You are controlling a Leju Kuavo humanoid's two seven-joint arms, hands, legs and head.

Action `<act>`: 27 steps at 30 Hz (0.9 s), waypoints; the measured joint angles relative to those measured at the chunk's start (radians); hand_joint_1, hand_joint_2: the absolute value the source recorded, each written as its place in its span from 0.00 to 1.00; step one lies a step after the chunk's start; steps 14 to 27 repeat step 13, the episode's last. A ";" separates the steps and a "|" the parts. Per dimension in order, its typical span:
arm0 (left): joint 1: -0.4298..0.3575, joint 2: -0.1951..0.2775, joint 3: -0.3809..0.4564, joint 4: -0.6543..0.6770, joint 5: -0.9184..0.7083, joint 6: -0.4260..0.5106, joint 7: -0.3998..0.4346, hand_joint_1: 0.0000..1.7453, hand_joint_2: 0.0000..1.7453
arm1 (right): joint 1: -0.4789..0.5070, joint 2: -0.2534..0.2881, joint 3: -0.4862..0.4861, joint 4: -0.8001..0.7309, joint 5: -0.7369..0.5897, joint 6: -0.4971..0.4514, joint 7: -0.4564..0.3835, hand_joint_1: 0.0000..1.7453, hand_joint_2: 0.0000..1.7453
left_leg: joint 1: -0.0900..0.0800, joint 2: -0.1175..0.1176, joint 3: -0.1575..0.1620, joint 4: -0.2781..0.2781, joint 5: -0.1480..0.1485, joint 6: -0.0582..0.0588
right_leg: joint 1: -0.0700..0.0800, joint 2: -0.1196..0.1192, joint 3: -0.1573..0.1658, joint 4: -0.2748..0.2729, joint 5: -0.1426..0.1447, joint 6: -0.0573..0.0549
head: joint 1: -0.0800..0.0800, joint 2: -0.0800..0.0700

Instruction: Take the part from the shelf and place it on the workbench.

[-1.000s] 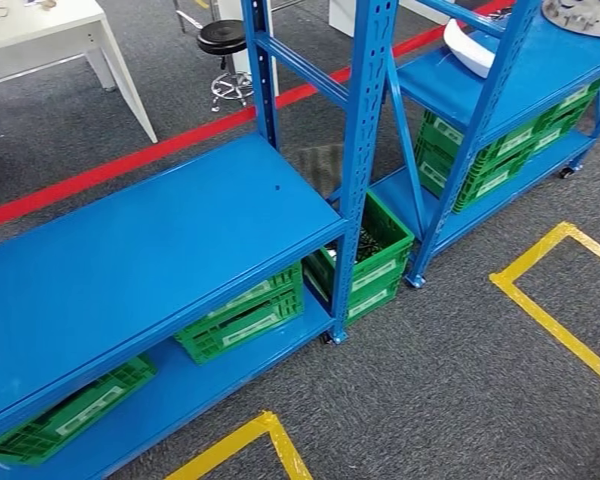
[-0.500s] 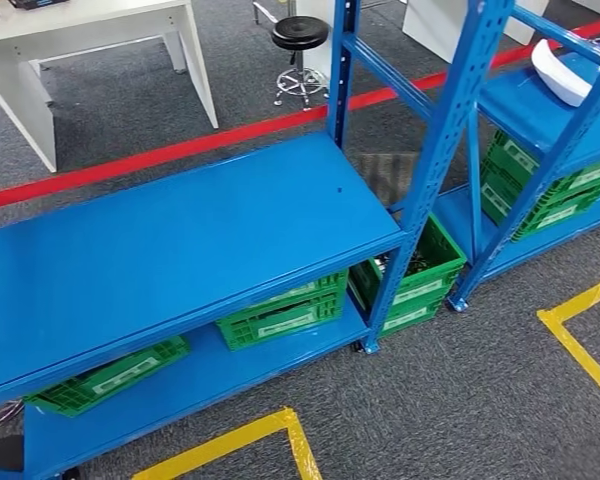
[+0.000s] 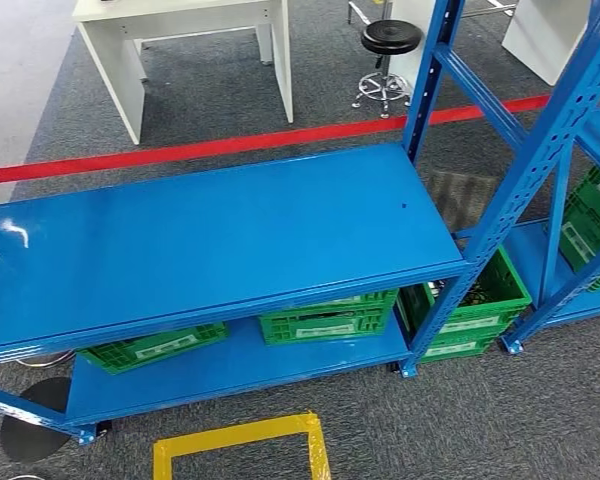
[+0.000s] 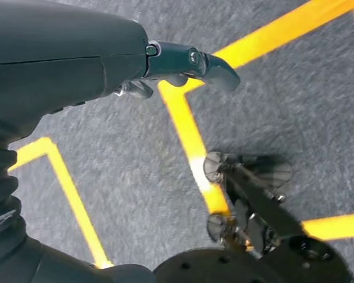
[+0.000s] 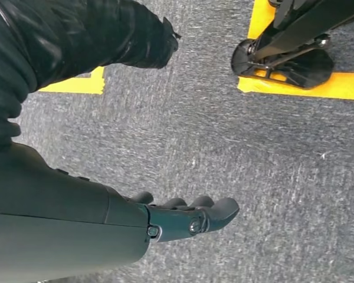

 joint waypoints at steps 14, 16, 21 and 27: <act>-0.007 0.001 0.000 0.002 -0.013 0.000 0.005 0.00 1.00 | -0.002 0.003 0.002 0.000 0.014 0.011 0.000 0.00 1.00 | -0.017 0.181 0.010 -0.003 -0.003 0.017 | 0.016 -0.165 0.021 -0.009 -0.024 0.002 | -0.023 0.000; -0.007 0.001 0.000 0.002 -0.013 0.000 0.005 0.00 1.00 | -0.002 0.003 0.002 0.000 0.014 0.011 0.000 0.00 1.00 | -0.017 0.181 0.010 -0.003 -0.003 0.017 | 0.016 -0.165 0.021 -0.009 -0.024 0.002 | -0.023 0.000; -0.007 0.001 0.000 0.002 -0.013 0.000 0.005 0.00 1.00 | -0.002 0.003 0.002 0.000 0.014 0.011 0.000 0.00 1.00 | -0.017 0.181 0.010 -0.003 -0.003 0.017 | 0.016 -0.165 0.021 -0.009 -0.024 0.002 | -0.023 0.000; -0.007 0.001 0.000 0.002 -0.013 0.000 0.005 0.00 1.00 | -0.002 0.003 0.002 0.000 0.014 0.011 0.000 0.00 1.00 | -0.017 0.181 0.010 -0.003 -0.003 0.017 | 0.016 -0.165 0.021 -0.009 -0.024 0.002 | -0.023 0.000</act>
